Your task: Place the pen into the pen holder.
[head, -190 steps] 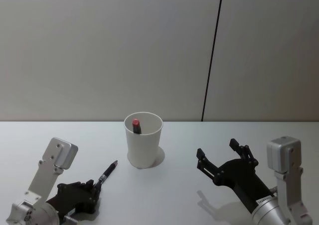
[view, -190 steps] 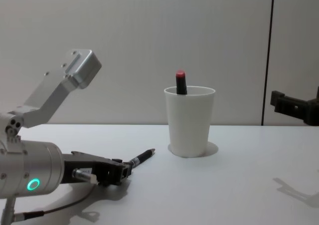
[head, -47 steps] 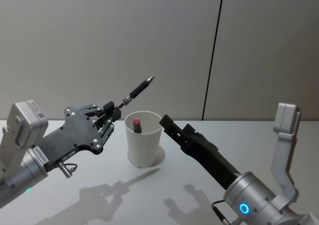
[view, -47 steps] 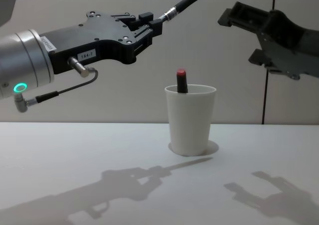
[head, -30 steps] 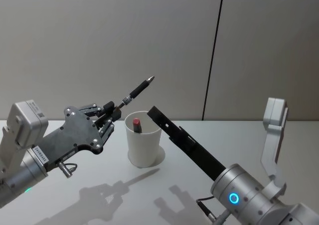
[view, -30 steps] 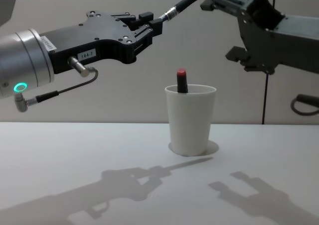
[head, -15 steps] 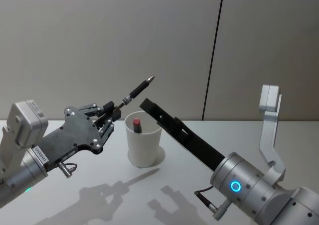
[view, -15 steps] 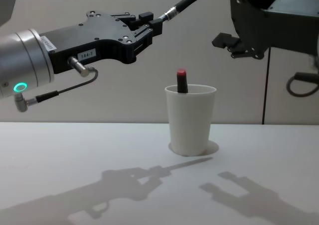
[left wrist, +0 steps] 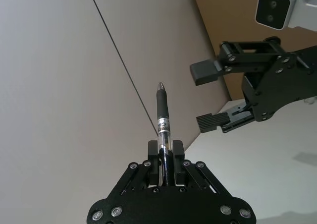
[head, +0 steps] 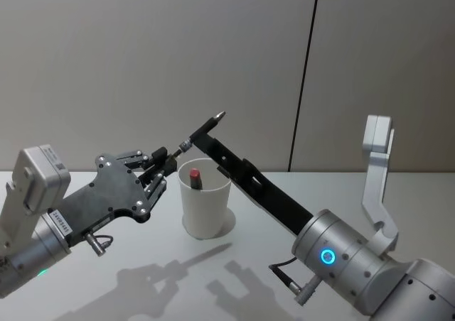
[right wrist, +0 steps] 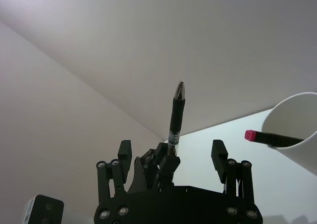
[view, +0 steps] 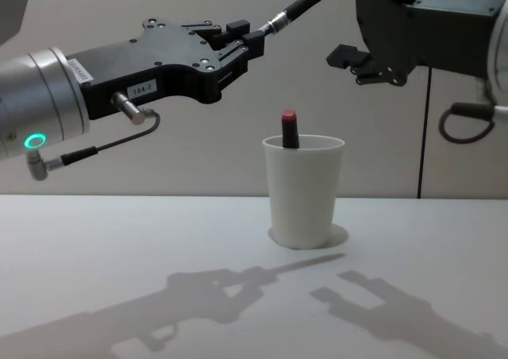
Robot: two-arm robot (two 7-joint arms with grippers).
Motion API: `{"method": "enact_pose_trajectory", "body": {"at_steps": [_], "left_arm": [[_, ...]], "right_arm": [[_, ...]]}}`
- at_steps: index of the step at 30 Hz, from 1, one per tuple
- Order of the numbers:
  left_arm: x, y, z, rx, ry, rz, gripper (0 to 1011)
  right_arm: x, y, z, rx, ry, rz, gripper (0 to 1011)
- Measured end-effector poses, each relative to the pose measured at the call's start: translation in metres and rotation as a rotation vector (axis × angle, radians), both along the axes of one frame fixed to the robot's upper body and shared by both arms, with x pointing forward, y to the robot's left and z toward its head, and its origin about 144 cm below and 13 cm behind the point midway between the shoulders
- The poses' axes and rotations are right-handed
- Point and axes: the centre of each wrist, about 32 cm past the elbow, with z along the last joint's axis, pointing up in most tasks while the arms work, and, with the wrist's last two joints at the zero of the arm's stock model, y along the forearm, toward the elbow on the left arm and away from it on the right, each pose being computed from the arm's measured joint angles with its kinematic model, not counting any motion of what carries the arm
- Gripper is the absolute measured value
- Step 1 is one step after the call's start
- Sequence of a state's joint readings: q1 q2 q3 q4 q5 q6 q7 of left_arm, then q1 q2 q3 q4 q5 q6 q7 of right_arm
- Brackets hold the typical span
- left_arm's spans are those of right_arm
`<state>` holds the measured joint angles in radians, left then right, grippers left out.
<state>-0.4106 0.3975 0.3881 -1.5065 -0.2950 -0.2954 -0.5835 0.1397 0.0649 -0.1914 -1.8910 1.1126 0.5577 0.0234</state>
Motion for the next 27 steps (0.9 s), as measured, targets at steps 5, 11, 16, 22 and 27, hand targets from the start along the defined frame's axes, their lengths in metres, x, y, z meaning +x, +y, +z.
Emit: {"method": "enact_pose_trajectory", "body": {"at_steps": [5,11,16,22,27], "left_arm": [[0.001,-0.001,0.000,0.000,-0.001,-0.015,177],[0.002,-0.001,0.000,-0.004,0.001,-0.032,177],[0.004,-0.001,0.000,-0.007,0.002,-0.040,177],[0.005,-0.001,0.001,-0.009,0.005,-0.047,178],[0.006,0.000,0.001,-0.011,0.005,-0.050,177]], "right_arm": [[0.002,0.003,0.000,0.007,-0.002,-0.003,1001],[0.005,0.008,-0.001,0.010,-0.010,-0.014,1001],[0.007,0.012,-0.003,0.008,-0.017,-0.023,1001],[0.011,0.017,-0.005,0.005,-0.032,-0.044,1001],[0.014,0.020,-0.006,0.003,-0.040,-0.052,1001]]}}
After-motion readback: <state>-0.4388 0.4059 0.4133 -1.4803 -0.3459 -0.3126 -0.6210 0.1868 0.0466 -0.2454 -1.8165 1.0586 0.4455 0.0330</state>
